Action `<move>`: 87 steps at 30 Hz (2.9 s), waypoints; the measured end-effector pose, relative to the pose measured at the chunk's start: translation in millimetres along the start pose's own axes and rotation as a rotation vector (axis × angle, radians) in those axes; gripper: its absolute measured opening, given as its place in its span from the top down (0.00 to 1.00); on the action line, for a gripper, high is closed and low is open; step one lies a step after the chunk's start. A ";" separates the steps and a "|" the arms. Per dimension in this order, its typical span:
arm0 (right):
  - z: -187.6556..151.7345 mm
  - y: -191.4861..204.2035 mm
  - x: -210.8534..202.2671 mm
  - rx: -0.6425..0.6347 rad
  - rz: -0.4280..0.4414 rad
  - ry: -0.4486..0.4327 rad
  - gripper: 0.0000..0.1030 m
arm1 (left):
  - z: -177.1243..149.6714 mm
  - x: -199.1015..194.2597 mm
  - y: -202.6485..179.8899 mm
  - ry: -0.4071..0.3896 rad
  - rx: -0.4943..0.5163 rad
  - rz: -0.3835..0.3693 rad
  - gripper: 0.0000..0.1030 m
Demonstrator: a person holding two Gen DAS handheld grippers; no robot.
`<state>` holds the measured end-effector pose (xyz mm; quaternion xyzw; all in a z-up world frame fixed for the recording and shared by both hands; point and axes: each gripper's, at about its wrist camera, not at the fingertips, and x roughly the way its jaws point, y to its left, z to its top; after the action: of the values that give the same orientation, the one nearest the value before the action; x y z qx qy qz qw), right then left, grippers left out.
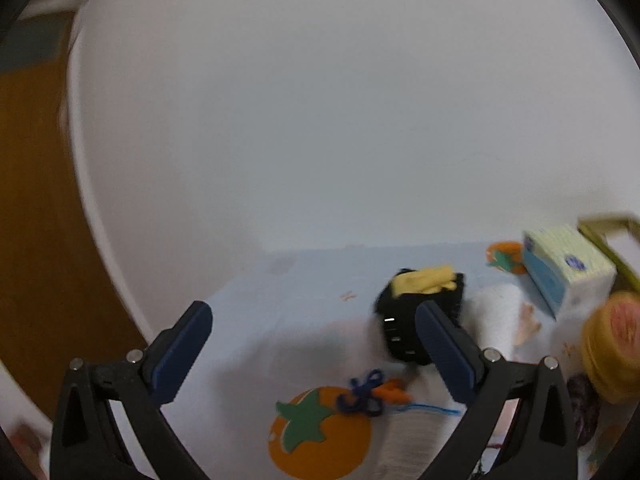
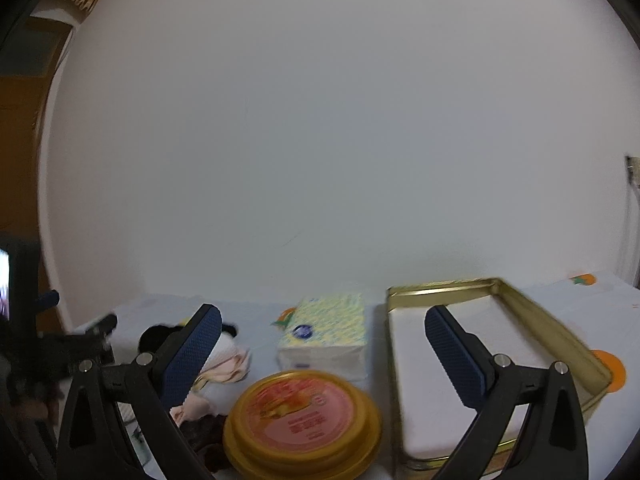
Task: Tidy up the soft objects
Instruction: 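Grasp the white knit glove with the left gripper while the right grasps the light-blue plush charm, then carry the glove and charm over the gold tray and release both inside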
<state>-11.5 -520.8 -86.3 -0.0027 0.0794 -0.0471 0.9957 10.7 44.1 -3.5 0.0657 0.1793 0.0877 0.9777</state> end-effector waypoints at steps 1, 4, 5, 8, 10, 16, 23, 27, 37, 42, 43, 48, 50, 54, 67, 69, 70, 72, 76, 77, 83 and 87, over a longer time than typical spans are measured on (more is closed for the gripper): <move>-0.6 3.6 3.3 -0.014 0.026 0.022 0.00 | 0.0 1.8 5.8 0.021 -0.050 0.000 0.00; -3.0 21.7 12.9 -0.061 0.131 0.118 0.01 | -2.5 4.5 12.4 0.076 -0.146 -0.024 0.00; -4.7 31.6 13.8 -0.090 0.168 0.136 0.01 | -3.3 5.4 10.3 0.087 -0.150 -0.023 0.00; -10.4 60.8 13.3 -0.178 0.247 0.167 0.05 | -6.1 8.1 4.0 0.099 -0.118 -0.009 0.00; -11.6 73.0 10.9 -0.172 0.319 0.240 0.33 | -8.3 7.1 -5.1 0.118 -0.090 -0.054 0.00; -37.7 115.7 20.6 -0.175 0.574 0.512 0.57 | -11.0 9.5 1.7 0.216 -0.099 -0.238 0.00; -63.2 161.2 20.5 -0.264 0.589 0.656 0.57 | -16.0 25.0 4.5 0.259 -0.107 -0.288 0.00; -60.2 159.4 15.8 -0.255 0.559 0.697 0.57 | -12.4 42.7 15.0 0.297 -0.137 -0.324 0.00; -35.9 106.2 -13.5 -0.192 0.623 0.528 0.81 | -15.4 34.5 14.9 0.329 -0.133 -0.469 0.13; -6.0 58.8 -34.5 -0.135 0.530 0.353 0.81 | -16.4 28.9 -3.2 0.333 -0.063 -0.548 0.23; -3.6 47.6 -36.0 -0.125 0.504 0.325 0.81 | -17.1 27.3 -7.0 0.333 -0.039 -0.548 0.23; 11.0 12.6 -36.1 -0.061 0.415 0.223 0.81 | -27.5 30.1 -29.6 0.382 0.075 -0.525 0.48; 16.1 4.6 -39.7 -0.054 0.393 0.197 0.81 | -30.1 34.0 -33.7 0.406 0.103 -0.495 0.49; 11.9 10.1 -37.8 -0.060 0.364 0.185 0.81 | -29.7 35.1 -23.3 0.405 0.058 -0.488 0.69; 29.8 -17.8 -53.5 0.033 0.263 0.040 0.81 | -9.8 -9.2 45.5 0.048 -0.309 -0.599 0.74; 32.2 -30.8 -54.5 0.033 0.234 0.010 0.81 | -10.4 -14.7 44.8 0.028 -0.321 -0.572 0.74; 33.7 -37.4 -56.2 0.032 0.216 -0.005 0.81 | -10.8 -17.2 43.6 0.023 -0.319 -0.564 0.74; 35.5 -53.2 -55.3 0.022 0.169 -0.032 0.81 | -8.9 -22.2 32.6 0.011 -0.307 -0.555 0.74; 37.0 -84.2 -62.6 -0.017 0.054 -0.068 0.81 | 0.1 -31.5 9.7 0.001 -0.301 -0.585 0.74; 37.8 -89.9 -65.8 -0.022 0.031 -0.071 0.81 | 5.1 -34.5 -1.3 -0.004 -0.298 -0.589 0.74; 35.3 -146.4 -59.4 -0.028 -0.110 -0.049 0.81 | 28.4 -36.6 -73.5 0.004 -0.231 -0.676 0.74; 33.3 -174.4 -60.3 0.008 -0.141 -0.014 0.81 | 37.0 -45.3 -125.9 0.009 -0.151 -0.736 0.74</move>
<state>-81.8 -688.8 -41.6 -0.0046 0.0718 -0.1177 0.9904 1.0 -91.1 26.0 -0.0758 0.1883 -0.2563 0.9450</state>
